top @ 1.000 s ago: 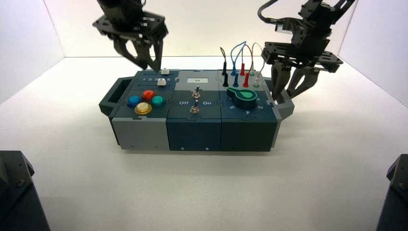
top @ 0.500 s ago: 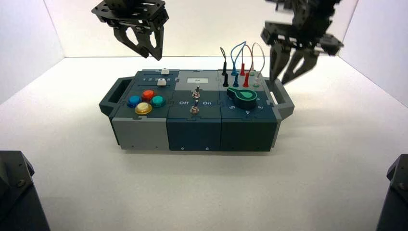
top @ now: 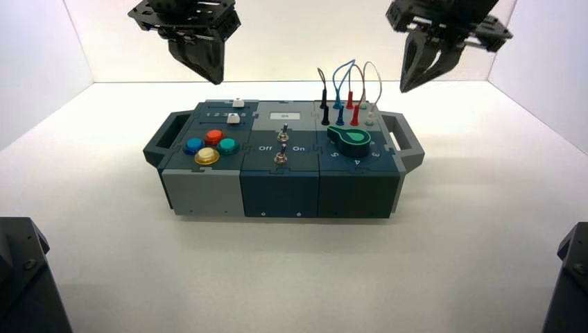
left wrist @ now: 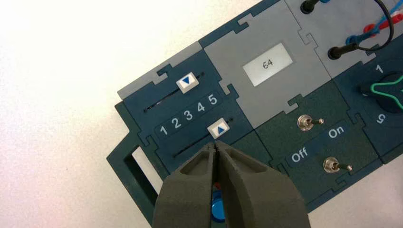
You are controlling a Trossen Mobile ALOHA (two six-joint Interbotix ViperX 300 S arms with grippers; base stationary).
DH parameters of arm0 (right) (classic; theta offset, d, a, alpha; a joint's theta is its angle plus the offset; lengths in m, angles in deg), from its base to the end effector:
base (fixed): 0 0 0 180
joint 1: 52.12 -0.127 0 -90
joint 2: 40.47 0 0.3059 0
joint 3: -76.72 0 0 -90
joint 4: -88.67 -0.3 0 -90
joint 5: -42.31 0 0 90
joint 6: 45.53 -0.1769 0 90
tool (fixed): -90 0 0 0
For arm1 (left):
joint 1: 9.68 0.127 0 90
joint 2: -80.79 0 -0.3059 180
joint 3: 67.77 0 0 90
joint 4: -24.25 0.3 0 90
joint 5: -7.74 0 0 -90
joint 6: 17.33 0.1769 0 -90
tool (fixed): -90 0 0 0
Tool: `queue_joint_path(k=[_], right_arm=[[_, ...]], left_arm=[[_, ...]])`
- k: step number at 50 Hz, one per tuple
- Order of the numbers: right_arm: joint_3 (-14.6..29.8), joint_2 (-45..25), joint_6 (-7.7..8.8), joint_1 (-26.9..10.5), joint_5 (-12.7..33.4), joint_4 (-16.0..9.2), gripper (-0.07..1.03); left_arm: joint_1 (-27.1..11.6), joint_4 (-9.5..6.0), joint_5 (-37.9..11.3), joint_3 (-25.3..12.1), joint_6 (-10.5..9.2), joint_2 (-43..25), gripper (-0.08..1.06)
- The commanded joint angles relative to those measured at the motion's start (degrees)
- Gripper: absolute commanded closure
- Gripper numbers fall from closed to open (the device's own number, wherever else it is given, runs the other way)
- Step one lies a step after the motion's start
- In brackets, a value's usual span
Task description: Move the bottom slider to position 1.
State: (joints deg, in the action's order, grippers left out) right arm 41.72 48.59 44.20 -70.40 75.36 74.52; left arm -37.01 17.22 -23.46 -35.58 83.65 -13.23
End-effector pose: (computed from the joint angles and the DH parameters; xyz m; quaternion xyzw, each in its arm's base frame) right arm 0.2899 0.1206 0.0940 0.0342 0.5747 0.1255 0.8079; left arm 0.2897 -0.1623 0.0922 0.1483 0.5316 -0.2455 0.7969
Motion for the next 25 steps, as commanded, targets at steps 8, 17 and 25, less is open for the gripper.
queue_joint_path(k=[8, 17, 25], right_arm=[[-0.62, 4.83, 0.09, -0.18, -0.44, -0.26, 0.99], [-1.14, 6.86, 0.09, -0.18, -0.18, -0.35, 0.99], [-1.67, 8.00, 0.09, -0.18, -0.09, -0.35, 0.99]], left_arm=[[-2.11, 0.00, 0.09, -0.79, 0.70, 1.05, 1.01], [-3.96, 0.00, 0.09, -2.72, 0.97, -2.64, 1.01], [-4.39, 0.09, 0.09, -3.87, 1.41, -5.89, 1.01]])
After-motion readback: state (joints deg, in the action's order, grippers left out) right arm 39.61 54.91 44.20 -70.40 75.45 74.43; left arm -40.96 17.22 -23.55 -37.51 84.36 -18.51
